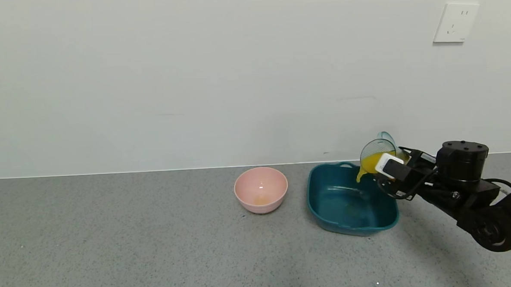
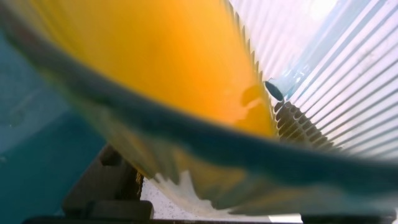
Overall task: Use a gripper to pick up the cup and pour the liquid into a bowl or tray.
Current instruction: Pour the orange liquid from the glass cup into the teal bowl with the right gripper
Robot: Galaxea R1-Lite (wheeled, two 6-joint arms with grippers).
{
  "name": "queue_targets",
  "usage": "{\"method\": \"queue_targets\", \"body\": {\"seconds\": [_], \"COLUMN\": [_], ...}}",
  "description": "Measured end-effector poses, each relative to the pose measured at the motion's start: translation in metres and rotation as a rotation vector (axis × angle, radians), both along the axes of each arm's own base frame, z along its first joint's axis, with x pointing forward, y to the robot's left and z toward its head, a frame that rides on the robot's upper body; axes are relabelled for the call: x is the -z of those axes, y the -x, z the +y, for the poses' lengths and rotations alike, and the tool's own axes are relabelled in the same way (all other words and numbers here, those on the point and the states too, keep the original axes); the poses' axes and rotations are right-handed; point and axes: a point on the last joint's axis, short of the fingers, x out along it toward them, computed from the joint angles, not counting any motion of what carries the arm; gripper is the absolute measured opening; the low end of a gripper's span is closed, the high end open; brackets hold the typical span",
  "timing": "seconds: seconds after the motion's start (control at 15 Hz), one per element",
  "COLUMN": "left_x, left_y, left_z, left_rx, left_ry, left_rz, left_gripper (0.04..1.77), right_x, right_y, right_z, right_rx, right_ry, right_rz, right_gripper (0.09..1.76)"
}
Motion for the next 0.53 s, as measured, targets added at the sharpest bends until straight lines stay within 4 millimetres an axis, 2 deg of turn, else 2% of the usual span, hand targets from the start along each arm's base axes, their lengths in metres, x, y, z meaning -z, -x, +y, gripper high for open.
{"method": "queue_targets", "body": {"seconds": [0.53], "left_x": [0.0], "left_y": [0.0], "left_z": [0.0], "left_rx": [0.0], "left_ry": [0.0], "left_rz": [0.0], "left_gripper": [1.72], "right_x": [-0.0008], "right_y": [-0.0005], "right_z": [-0.0006], "right_rx": [0.008], "right_ry": [0.083], "right_rz": [-0.007], "right_gripper": [1.33]}}
